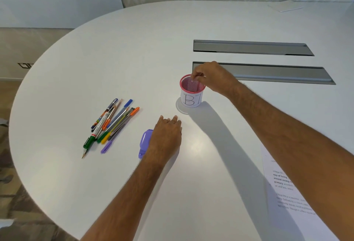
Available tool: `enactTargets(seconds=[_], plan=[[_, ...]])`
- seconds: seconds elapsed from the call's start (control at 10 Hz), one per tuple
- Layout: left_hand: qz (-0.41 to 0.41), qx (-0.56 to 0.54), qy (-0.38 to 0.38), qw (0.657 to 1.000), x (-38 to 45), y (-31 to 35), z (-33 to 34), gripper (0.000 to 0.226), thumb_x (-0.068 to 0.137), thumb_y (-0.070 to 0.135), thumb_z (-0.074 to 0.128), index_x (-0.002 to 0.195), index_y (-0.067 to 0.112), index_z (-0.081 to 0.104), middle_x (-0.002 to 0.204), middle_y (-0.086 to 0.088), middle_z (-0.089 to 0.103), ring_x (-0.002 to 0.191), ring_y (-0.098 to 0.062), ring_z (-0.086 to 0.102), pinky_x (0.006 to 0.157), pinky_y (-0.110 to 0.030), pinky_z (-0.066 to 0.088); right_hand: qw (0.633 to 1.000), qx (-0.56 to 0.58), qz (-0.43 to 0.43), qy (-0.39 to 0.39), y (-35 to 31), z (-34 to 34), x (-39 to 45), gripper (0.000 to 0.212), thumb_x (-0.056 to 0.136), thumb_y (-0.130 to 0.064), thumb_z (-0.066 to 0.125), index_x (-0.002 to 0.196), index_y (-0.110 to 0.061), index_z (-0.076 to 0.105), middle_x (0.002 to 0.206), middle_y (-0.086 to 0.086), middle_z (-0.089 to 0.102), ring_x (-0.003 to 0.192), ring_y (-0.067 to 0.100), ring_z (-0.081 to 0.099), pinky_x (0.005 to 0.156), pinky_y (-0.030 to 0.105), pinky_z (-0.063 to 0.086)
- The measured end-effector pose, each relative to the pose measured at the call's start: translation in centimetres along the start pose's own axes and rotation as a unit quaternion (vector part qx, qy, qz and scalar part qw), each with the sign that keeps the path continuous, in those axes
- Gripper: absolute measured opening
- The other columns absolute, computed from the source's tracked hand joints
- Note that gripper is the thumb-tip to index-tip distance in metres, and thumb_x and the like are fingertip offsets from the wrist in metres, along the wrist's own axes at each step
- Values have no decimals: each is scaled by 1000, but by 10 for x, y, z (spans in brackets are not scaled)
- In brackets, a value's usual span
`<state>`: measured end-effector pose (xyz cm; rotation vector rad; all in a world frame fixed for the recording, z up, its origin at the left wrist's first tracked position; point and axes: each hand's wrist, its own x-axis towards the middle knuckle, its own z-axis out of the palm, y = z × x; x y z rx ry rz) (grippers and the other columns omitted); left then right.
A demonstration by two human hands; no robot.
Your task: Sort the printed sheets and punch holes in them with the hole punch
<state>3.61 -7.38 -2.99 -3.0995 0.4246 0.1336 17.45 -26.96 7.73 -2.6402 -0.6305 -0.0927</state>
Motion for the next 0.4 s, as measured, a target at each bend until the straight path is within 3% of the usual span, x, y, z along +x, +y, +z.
enactTargets(seconds=[0.1,0.2,0.3,0.4], plan=[[-1,0,-4,1000,2,-1,0,46,113,29,33,154,12,48,162,-8,45,146,-25,49,127,-44,22,1000,-9,13,17,1,1,1,15,98,-12,68,107,-14,79,104,1,78,95,18,69,85,33,55],[-1,3,-3,1000,3,0,3,47,113,31,33,154,13,48,162,-7,46,146,-25,50,127,-43,23,998,5,25,58,2,4,1,8,91,-22,78,99,-19,79,88,-10,69,83,10,61,88,37,54],[5,-2,-1,1000,2,0,2,47,113,33,34,153,13,48,162,-7,46,146,-25,50,127,-43,24,994,30,18,99,3,6,1,8,94,-25,76,101,-22,79,92,-10,75,85,11,63,102,42,43],[-1,-5,5,1000,4,-1,3,48,113,34,35,154,13,47,163,-7,44,147,-25,48,127,-43,23,988,46,6,147,4,13,-1,9,99,-28,69,105,-26,77,98,-13,77,95,13,67,98,37,28]])
